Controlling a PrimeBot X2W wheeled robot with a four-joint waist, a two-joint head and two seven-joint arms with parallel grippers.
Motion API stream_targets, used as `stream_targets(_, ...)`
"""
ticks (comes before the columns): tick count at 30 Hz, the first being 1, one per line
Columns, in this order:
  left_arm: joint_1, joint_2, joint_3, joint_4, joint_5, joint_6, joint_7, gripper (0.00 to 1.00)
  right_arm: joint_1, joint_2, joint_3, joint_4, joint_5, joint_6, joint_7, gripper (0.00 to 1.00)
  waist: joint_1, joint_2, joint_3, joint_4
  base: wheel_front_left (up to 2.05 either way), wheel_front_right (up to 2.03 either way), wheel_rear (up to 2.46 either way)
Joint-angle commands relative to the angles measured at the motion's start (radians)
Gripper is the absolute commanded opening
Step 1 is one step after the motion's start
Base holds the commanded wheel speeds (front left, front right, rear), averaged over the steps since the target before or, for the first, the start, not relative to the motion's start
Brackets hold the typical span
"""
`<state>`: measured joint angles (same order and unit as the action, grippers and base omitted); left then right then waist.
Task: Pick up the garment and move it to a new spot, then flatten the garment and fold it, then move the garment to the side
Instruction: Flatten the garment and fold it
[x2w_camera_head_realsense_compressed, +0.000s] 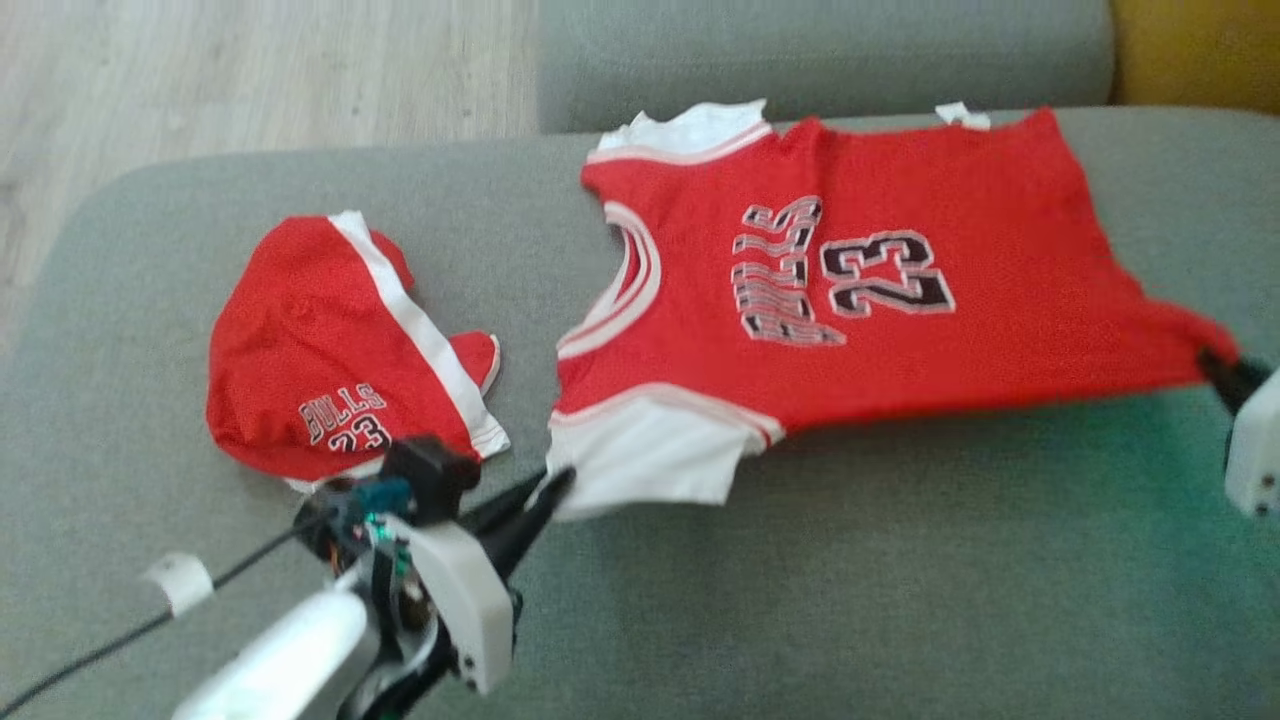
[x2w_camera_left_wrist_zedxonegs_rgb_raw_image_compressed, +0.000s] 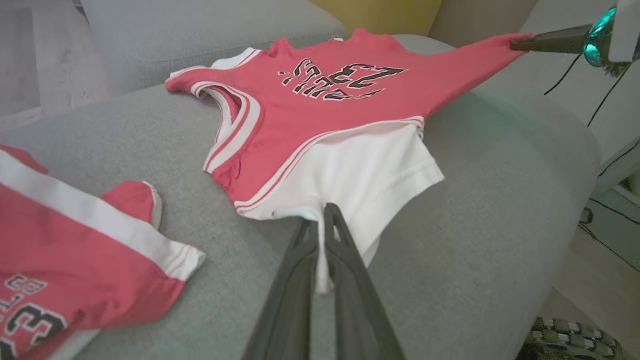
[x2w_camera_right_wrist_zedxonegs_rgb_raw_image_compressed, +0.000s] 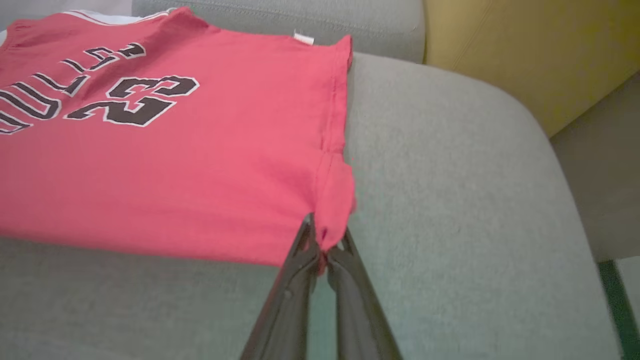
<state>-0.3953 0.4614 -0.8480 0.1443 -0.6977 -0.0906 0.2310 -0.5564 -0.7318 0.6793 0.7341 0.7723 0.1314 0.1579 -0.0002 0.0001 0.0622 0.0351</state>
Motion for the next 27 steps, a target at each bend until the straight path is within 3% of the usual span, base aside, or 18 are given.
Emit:
stream_targets(1,-0.016,0.047,0.037,-0.059,-0.013,0.013,0.016,0.0,0.036,-0.051,0.0,-0.031,0.033,-0.001,0.014,0.0,0.0002,-0.0001,-0.021,-0.004,0.0,0.0,0.0)
stream_targets(8,0.084,0.099,0.025,-0.212,-0.046,0.076,0.082,0.0,0.162,-0.083,-0.023,-0.155,0.118,-0.001,0.076,0.0,0.0002,-0.0001,-0.06,-0.02,0.0,0.0,0.0)
stream_targets(15,0.067,0.09,0.048,-0.226,-0.029,0.117,0.061,0.0,0.196,-0.06,-0.098,-0.209,0.111,-0.001,0.083,0.0,0.0002,-0.0001,-0.04,-0.029,0.0,0.0,0.0)
stream_targets(27,-0.132,0.047,0.09,-0.096,-0.01,0.093,0.08,0.0,0.095,0.025,-0.224,-0.209,0.025,-0.001,0.125,0.0,0.0002,-0.0001,0.088,-0.034,0.0,0.0,0.0)
